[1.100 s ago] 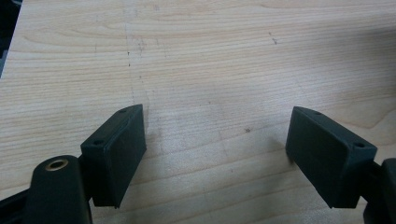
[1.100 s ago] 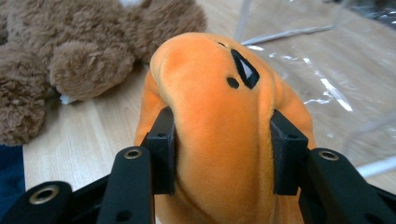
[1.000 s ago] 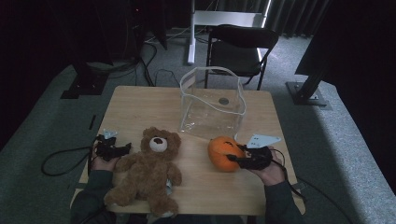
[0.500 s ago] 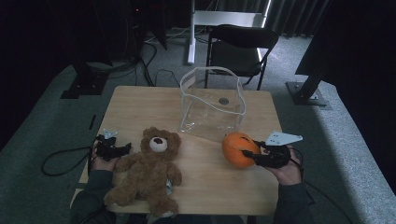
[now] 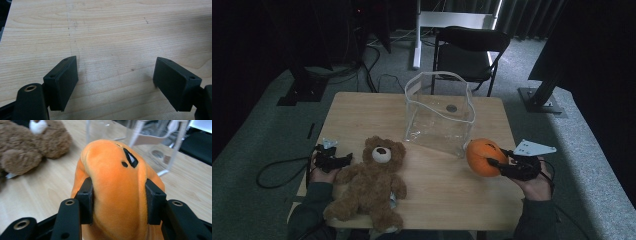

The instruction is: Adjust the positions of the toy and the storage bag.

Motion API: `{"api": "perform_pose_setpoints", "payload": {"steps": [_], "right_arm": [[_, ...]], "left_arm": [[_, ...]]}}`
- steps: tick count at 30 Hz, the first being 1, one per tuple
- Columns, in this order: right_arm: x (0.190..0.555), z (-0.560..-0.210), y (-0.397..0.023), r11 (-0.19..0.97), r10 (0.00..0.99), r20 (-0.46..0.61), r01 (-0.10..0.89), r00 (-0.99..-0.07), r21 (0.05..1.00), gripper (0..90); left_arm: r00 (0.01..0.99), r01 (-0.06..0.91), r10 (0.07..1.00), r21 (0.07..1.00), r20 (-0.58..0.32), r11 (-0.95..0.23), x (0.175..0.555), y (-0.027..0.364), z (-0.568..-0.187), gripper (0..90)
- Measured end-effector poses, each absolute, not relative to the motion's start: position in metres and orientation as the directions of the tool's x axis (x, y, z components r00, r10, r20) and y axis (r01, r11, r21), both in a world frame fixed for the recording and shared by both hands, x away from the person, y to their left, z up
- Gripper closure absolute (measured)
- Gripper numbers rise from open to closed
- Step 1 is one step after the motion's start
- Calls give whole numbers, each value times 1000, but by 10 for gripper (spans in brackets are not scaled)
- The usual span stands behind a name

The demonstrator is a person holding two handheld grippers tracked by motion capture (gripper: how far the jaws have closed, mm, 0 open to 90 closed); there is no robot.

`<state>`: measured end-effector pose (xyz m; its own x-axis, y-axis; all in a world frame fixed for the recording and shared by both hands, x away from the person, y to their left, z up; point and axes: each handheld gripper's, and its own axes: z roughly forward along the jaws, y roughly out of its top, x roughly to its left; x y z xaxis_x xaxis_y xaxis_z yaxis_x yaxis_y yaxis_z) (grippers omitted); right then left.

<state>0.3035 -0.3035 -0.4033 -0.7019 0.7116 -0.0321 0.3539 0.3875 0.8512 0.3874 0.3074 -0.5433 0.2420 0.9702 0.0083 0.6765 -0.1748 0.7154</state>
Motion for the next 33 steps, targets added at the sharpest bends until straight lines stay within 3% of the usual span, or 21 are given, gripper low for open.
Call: {"api": "perform_pose_setpoints", "payload": {"steps": [16, 33], "right_arm": [[335, -418, -313, 347, 837, -89, 400, -539, 848, 510], [410, -424, -293, 338, 903, -168, 409, -396, 848, 502]], "left_arm": [[240, 677, 971, 715, 9, -175, 388, 307, -543, 204], [241, 677, 970, 715, 11, -176, 388, 307, -543, 203]]}}
